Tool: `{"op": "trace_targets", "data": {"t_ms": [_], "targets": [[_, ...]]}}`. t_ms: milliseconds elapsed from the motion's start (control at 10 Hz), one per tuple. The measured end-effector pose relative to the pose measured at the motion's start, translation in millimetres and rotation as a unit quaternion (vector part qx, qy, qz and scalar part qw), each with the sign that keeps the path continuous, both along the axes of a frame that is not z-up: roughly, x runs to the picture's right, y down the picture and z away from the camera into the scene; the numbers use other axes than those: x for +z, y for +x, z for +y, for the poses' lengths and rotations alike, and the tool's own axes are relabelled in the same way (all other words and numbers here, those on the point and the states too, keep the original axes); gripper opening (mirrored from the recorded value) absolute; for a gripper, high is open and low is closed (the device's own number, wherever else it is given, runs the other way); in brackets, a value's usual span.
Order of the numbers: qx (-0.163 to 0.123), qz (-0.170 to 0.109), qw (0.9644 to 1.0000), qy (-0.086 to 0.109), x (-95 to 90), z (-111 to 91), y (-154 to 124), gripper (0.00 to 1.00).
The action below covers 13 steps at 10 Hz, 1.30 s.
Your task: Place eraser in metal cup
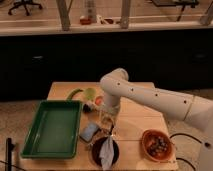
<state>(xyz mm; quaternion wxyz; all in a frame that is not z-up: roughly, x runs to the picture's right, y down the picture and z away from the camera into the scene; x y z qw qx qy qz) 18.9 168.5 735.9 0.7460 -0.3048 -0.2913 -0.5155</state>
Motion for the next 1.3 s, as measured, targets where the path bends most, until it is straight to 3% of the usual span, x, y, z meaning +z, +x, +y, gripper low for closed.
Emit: {"op": "trace_targets", "data": {"t_ms": [1300], "targets": [[-0.017,-0.005,0.9998,0.001,7.0,-10.2,-1.7,0.80]]}}
